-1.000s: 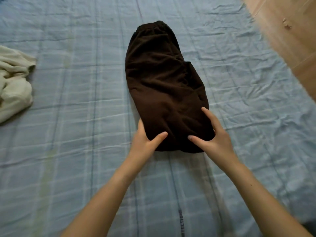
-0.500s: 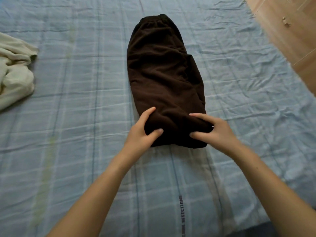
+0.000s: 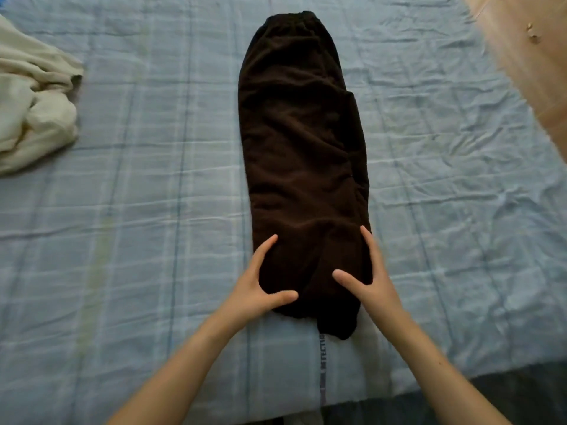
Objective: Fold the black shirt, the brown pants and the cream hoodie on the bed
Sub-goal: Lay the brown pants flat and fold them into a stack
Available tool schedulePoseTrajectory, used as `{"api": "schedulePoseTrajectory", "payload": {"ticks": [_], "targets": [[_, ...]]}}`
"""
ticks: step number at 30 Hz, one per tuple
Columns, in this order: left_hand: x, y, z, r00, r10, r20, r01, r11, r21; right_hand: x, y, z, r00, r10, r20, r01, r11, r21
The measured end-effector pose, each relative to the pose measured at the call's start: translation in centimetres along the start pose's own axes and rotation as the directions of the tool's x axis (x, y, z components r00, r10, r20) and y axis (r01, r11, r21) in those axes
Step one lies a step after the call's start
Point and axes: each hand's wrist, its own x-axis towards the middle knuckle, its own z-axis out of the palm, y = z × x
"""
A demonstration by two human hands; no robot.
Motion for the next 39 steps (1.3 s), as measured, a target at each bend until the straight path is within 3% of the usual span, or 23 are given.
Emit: {"api": "schedulePoseTrajectory", "payload": {"ticks": [2, 6, 10, 12, 14, 17, 20, 23, 25, 27, 30, 34, 36, 39], "targets": [[0.0, 0.1, 0.2, 0.996, 0.026, -0.083, -0.026, 1.000, -0.003, -0.1, 0.1, -0.3, 0.999, -0.028, 0.029, 0.030, 0.997, -0.068], [0.1, 2.0, -0.2, 0.985, -0.005, -0.175, -0.003, 0.999, -0.049, 1.1, -1.1, -2.7, 0.999, -0.009, -0.052, 0.002, 0.991, -0.134], [-1.3, 1.2, 1.5, 0.983, -0.169, -0.070, 0.176, 0.978, 0.108, -0.7, 0.9, -2.4, 0.990, 0.124, -0.070, -0.139, 0.948, -0.285], [-2.3, -0.2, 2.2, 0.963, -0.269, 0.009, 0.265, 0.953, 0.146, -2.4, 2.3, -1.5, 0.973, 0.220, -0.074, -0.232, 0.935, -0.268], [-3.3, -1.2, 2.7, 0.970, -0.240, 0.029, 0.233, 0.959, 0.161, -4.1, 3.4, -0.7, 0.985, 0.164, -0.048, -0.171, 0.941, -0.291], [-4.2, -1.7, 3.1, 0.976, -0.209, -0.064, 0.216, 0.968, 0.129, -5.7, 4.5, 0.1, 0.996, 0.056, -0.069, -0.080, 0.901, -0.426], [-4.3, -1.3, 3.4, 0.976, -0.204, -0.070, 0.215, 0.953, 0.213, -6.0, 5.1, -0.3, 0.978, 0.144, -0.152, -0.183, 0.939, -0.291], [-5.3, -0.9, 3.3, 0.995, -0.098, 0.012, 0.096, 0.989, 0.117, -7.8, 5.1, -0.8, 0.992, 0.124, 0.005, -0.122, 0.985, -0.121], [-6.6, -1.0, 3.1, 0.998, -0.030, 0.058, 0.032, 0.999, -0.034, -9.3, 4.7, -1.2, 0.991, 0.079, 0.104, -0.070, 0.994, -0.089], [-7.5, -1.1, 3.3, 0.999, -0.034, 0.036, 0.037, 0.996, -0.077, -9.9, 4.5, -1.8, 0.991, 0.063, 0.122, -0.051, 0.994, -0.102], [-8.0, -1.1, 4.2, 0.994, -0.090, -0.055, 0.093, 0.994, 0.059, -9.9, 4.6, -2.3, 0.997, 0.081, 0.018, -0.078, 0.988, -0.130], [-8.7, -1.9, 5.7, 0.983, -0.176, -0.053, 0.184, 0.921, 0.345, -11.1, 6.4, -1.1, 0.974, 0.226, 0.018, -0.212, 0.935, -0.283], [-9.4, -1.9, 6.4, 0.979, -0.153, -0.136, 0.192, 0.916, 0.353, -12.3, 7.4, -0.8, 0.971, 0.204, -0.123, -0.233, 0.916, -0.325], [-10.7, -1.9, 7.8, 0.944, -0.171, -0.282, 0.233, 0.951, 0.205, -14.2, 8.4, 0.2, 0.934, 0.174, -0.311, -0.270, 0.915, -0.301]]}}
